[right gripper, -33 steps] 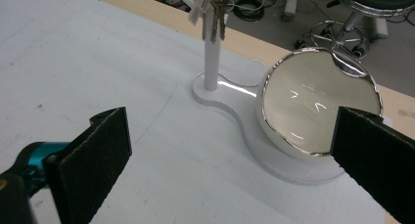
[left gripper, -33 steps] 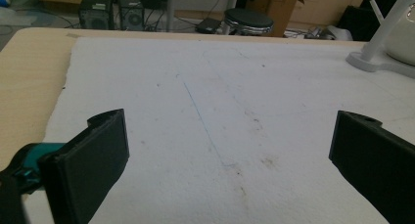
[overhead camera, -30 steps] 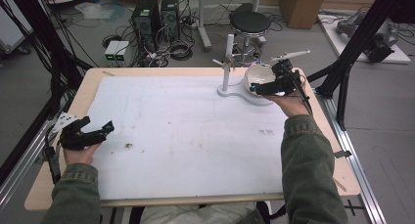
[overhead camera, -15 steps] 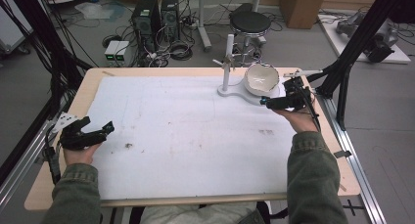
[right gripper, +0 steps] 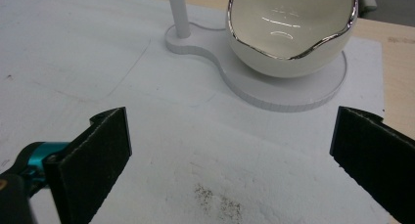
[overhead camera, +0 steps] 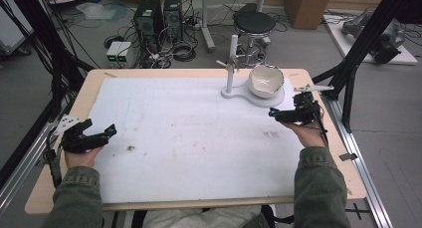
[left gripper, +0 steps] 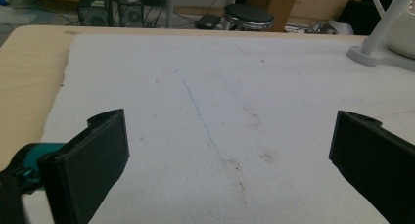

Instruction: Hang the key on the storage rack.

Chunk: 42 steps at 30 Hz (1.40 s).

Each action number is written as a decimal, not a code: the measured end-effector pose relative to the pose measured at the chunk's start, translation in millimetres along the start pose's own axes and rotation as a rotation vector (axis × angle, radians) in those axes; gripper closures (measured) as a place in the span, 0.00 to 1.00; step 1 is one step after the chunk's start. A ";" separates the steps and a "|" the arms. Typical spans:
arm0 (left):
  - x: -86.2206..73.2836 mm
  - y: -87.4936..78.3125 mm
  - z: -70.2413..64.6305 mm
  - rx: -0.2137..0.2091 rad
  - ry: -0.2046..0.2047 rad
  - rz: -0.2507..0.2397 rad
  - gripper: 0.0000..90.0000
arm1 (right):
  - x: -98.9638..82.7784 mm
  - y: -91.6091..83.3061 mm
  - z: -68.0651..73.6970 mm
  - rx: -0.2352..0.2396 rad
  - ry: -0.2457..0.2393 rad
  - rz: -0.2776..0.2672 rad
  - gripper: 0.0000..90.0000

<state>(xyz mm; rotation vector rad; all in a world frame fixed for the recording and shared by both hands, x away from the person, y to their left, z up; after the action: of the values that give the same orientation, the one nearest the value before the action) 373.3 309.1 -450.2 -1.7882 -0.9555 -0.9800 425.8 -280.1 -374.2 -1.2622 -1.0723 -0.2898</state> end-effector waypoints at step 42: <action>-4.3 -0.4 -0.5 0.003 0.004 0.039 0.02 | -66.5 0.5 6.1 -0.155 0.037 -0.156 0.01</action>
<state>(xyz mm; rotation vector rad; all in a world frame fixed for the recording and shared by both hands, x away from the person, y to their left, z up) 371.1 307.8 -453.8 -1.7947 -0.9157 -0.9569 388.9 -298.6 -426.7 -1.3073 -1.1351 -0.5217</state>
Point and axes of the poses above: each handheld gripper's, and its own axes: y roughly forward along the jaws, x roughly out of its top, z roughly to its left, the point moved 6 cm from there along y, roughly forward along the jaws, and after that the axes turned 9 degrees about -y, right-handed, at the moved point
